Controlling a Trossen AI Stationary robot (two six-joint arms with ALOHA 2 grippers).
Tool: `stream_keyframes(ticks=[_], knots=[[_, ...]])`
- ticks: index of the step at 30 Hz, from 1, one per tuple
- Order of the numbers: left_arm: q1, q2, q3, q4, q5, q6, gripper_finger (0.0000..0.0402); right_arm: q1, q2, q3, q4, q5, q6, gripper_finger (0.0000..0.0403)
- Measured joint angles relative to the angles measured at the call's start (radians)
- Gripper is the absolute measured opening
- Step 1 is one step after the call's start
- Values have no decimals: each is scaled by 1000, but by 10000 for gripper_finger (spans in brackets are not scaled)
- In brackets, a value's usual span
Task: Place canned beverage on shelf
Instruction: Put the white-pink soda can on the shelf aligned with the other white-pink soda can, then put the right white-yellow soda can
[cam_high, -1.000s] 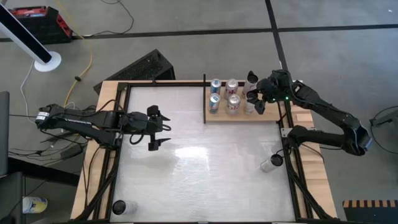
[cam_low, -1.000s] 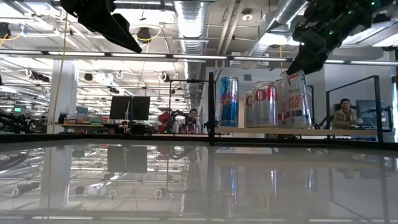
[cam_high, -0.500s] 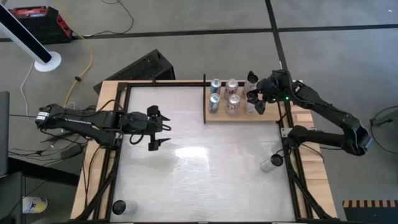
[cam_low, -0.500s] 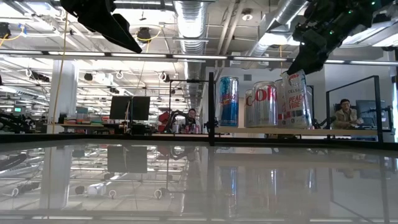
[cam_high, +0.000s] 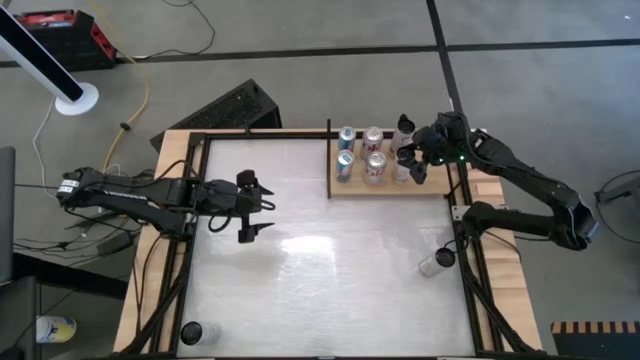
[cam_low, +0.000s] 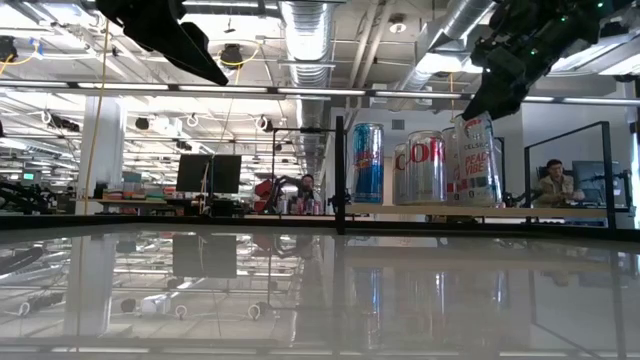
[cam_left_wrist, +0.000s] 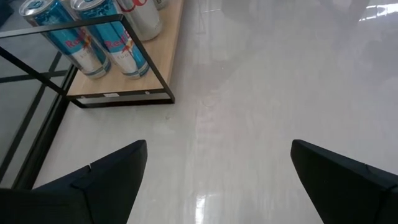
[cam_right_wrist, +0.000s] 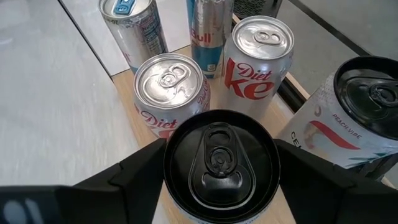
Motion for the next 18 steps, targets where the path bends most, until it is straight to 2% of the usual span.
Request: stream_keyframes(ticks=[8,18], knots=[[0,0,0,0,8,0,382,0,1,-1,1,0,0,368],[0,0,0,-3,8,8,382,1,1,112,-20,0,5,370]])
